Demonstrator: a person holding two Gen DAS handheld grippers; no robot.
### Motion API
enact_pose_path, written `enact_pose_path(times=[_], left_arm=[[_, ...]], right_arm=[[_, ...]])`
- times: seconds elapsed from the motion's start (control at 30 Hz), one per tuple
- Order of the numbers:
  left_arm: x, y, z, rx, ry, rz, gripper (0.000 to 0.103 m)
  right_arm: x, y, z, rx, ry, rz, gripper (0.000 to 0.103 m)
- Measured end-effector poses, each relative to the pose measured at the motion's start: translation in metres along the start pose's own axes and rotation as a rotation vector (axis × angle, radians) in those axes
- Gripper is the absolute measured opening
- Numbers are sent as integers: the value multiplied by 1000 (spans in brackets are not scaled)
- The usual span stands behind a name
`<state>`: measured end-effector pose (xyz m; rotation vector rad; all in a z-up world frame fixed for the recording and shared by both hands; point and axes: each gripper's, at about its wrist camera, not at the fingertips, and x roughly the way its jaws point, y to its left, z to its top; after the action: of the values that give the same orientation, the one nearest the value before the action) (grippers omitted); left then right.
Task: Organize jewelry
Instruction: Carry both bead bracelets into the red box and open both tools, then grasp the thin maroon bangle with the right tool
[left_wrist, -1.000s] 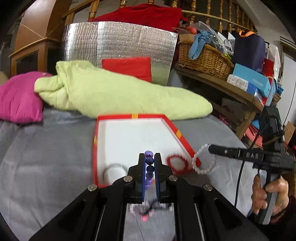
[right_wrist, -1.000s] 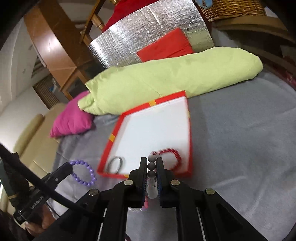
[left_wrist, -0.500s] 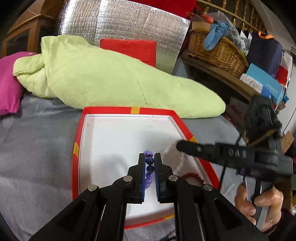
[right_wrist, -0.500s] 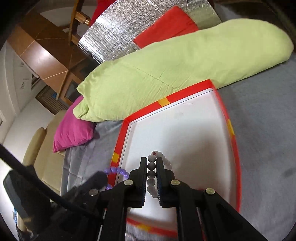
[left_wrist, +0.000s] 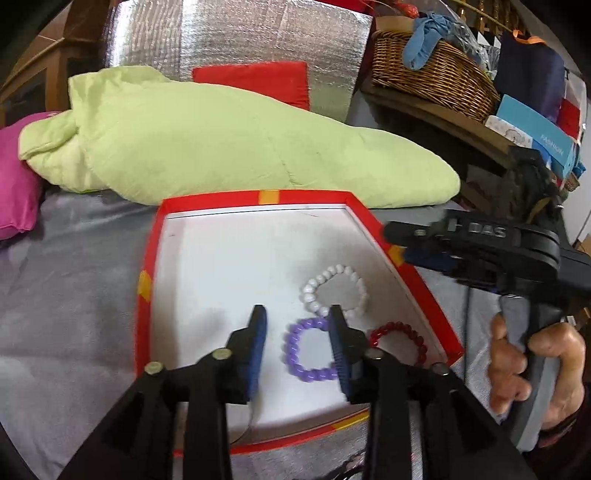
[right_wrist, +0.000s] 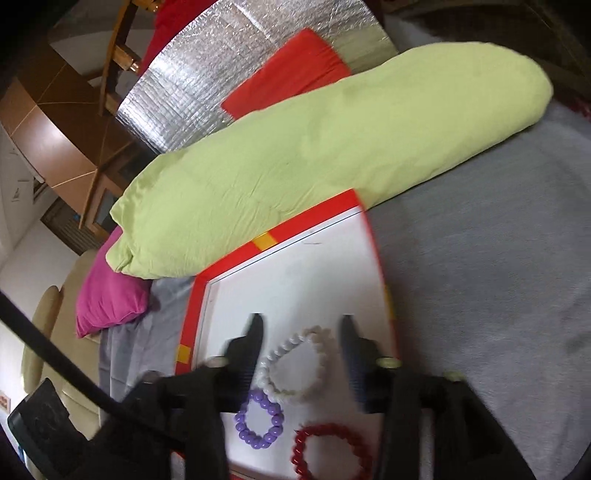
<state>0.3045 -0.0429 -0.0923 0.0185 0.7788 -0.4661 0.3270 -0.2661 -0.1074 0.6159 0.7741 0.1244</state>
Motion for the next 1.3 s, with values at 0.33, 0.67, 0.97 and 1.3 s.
enact_pose_path(times=[0.33, 0.67, 0.97, 1.3], left_arm=[[-44, 20, -18, -40, -44, 122, 53], [-75, 20, -49, -44, -29, 155, 55], [-98, 3, -90, 16, 2, 171, 56], [-82, -15, -108, 131, 78, 195, 56]], right_arm=[[-39, 3, -23, -56, 4, 2, 52], [-94, 3, -79, -125, 42, 17, 52], [-114, -15, -121, -109, 119, 1, 52], [-97, -16, -127, -86, 169, -13, 52]])
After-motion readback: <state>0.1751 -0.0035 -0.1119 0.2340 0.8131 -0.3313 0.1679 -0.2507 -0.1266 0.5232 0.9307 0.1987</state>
